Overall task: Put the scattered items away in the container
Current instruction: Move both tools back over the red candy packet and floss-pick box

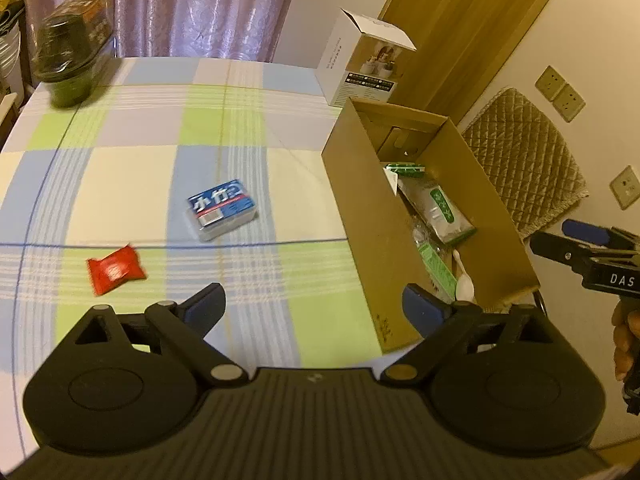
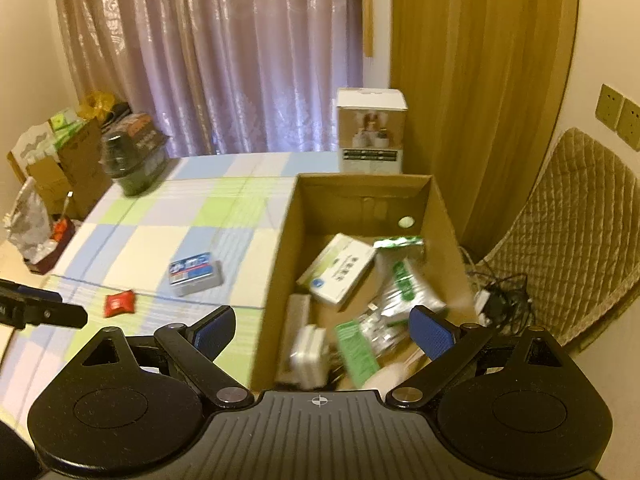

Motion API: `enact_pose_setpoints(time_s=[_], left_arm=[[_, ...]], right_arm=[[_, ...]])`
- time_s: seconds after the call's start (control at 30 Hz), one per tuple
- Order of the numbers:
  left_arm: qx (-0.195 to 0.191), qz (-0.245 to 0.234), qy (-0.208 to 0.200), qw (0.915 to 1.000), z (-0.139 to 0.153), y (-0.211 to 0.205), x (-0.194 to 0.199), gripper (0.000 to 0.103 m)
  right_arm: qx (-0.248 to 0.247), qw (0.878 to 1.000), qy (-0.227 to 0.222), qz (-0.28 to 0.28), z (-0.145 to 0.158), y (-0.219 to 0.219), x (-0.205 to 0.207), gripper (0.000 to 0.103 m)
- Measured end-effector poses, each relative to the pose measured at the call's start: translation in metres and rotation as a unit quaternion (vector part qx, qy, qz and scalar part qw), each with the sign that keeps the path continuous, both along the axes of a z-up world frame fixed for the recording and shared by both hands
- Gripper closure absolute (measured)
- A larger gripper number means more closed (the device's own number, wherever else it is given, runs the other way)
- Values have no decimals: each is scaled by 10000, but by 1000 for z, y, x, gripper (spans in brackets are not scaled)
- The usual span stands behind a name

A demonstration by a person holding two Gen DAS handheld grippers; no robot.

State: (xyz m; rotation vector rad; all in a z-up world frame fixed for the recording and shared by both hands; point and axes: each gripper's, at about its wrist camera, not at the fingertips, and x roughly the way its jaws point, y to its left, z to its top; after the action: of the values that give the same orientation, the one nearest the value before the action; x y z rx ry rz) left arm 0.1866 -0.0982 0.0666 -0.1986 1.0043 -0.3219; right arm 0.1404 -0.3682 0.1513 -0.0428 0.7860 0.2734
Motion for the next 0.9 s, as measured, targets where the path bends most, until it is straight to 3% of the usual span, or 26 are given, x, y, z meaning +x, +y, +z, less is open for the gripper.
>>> enact_pose_setpoints(time_s=[0.3, 0.9], left_arm=[[-26, 195, -226, 9996, 19, 57, -50, 3], [866, 676, -786, 9908, 25, 169, -125, 1]], right_arm=[[231, 9997, -11, 100, 4, 42, -47, 5], [540, 9968, 299, 515, -26, 132, -77, 5]])
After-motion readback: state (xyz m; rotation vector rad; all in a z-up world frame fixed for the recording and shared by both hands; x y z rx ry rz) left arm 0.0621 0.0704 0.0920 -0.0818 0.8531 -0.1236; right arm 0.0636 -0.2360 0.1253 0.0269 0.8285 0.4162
